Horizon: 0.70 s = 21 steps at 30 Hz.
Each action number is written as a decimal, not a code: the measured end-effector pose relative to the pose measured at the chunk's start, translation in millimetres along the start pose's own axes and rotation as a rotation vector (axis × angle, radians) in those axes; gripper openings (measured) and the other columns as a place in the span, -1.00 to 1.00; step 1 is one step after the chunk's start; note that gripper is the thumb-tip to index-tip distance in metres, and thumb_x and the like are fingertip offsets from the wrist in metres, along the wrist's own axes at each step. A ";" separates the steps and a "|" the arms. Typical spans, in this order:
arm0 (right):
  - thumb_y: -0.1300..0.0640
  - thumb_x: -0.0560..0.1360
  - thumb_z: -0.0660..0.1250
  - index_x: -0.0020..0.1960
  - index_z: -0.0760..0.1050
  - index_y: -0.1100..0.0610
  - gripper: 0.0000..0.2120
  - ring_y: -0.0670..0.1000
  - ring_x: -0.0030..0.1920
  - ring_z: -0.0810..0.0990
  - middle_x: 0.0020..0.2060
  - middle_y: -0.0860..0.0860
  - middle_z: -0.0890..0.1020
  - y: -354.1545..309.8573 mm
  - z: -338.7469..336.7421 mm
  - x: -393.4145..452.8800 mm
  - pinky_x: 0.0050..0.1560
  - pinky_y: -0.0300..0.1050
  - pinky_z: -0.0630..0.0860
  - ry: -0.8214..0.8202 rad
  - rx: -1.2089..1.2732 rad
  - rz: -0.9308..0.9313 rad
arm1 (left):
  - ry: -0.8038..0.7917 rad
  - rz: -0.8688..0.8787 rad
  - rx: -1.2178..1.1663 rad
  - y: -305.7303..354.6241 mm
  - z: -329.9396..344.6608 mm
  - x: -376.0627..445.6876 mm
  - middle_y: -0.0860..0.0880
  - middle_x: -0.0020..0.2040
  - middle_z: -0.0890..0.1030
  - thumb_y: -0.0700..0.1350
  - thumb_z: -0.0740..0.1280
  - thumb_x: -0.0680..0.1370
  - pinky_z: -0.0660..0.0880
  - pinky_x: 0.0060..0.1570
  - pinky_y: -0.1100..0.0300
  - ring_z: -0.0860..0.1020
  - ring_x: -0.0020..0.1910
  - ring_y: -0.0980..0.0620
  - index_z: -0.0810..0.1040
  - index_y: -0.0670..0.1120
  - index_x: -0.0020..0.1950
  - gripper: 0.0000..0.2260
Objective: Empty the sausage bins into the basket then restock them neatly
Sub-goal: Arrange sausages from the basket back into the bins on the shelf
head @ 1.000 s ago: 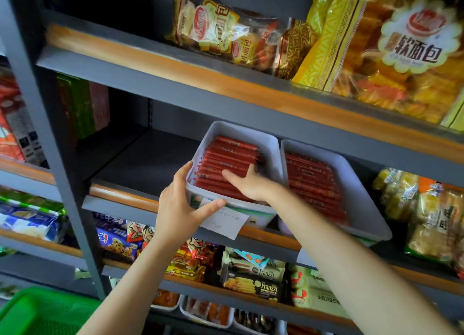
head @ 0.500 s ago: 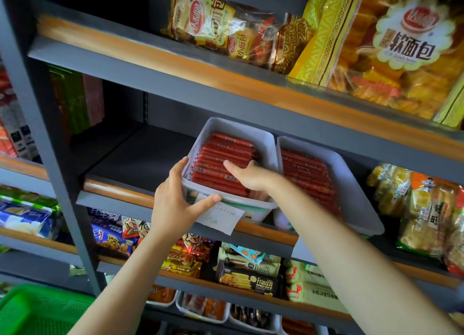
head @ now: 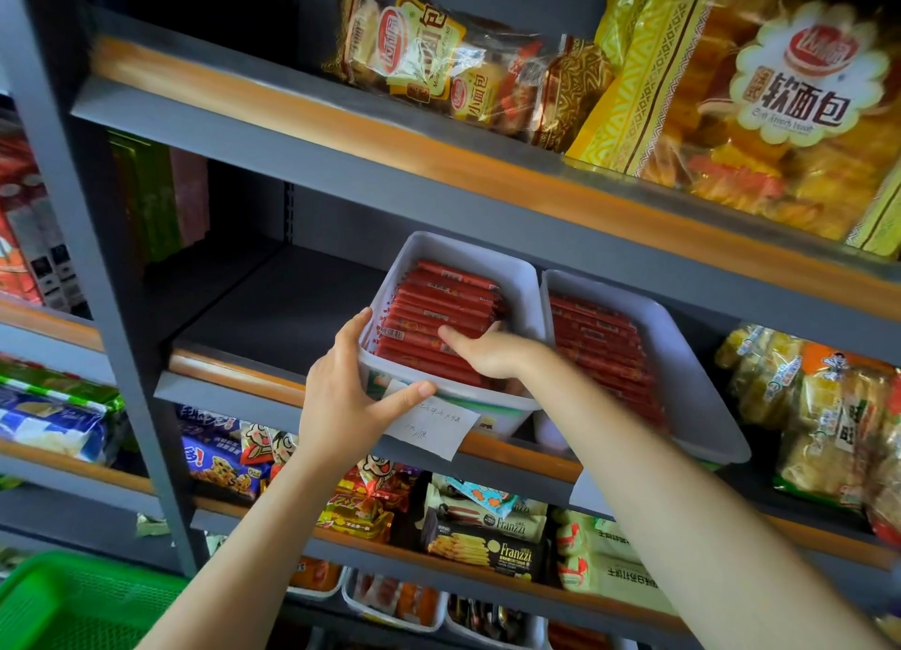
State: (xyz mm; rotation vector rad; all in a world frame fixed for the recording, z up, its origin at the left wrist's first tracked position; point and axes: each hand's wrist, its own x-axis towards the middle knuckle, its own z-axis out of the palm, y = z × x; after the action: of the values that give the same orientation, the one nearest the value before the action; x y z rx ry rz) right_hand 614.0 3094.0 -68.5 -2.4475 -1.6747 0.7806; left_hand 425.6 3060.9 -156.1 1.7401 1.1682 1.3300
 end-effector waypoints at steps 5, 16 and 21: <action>-0.42 0.54 -0.05 0.56 0.18 0.10 -0.20 0.16 0.45 0.33 0.51 0.09 0.29 -3.0 2.5 -3.4 0.45 0.09 0.26 -0.037 -0.032 -0.098 | -0.004 -0.003 -0.007 0.2 0.0 0.0 0.11 0.24 0.55 0.50 0.43 0.24 0.55 0.18 -0.11 0.53 0.25 0.04 0.14 0.20 0.49 -0.06; -0.49 0.48 -0.02 0.61 -0.10 0.11 -0.07 0.16 0.54 0.14 0.59 0.10 0.03 -1.7 5.1 -2.1 0.51 0.12 0.15 -0.081 -0.083 -0.056 | -0.007 0.004 0.005 -0.5 0.2 0.3 0.10 0.24 0.55 0.51 0.41 0.24 0.55 0.18 -0.12 0.53 0.24 0.04 0.13 0.19 0.49 -0.06; -0.42 0.52 0.05 0.58 -0.28 0.18 -0.04 0.11 0.57 0.01 0.59 0.09 -0.09 2.0 1.2 -8.9 0.55 0.09 0.03 -0.062 0.056 -0.033 | -0.001 0.010 0.002 -0.6 1.1 -0.1 0.11 0.23 0.56 0.51 0.41 0.25 0.55 0.16 -0.12 0.55 0.22 0.05 0.14 0.19 0.48 -0.07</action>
State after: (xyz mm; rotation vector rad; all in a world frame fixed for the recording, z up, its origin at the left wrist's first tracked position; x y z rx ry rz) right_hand 612.7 3085.1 -66.9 -2.3764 -1.6850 0.8951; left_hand 426.5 3061.1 -157.0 1.7501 1.1623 1.3345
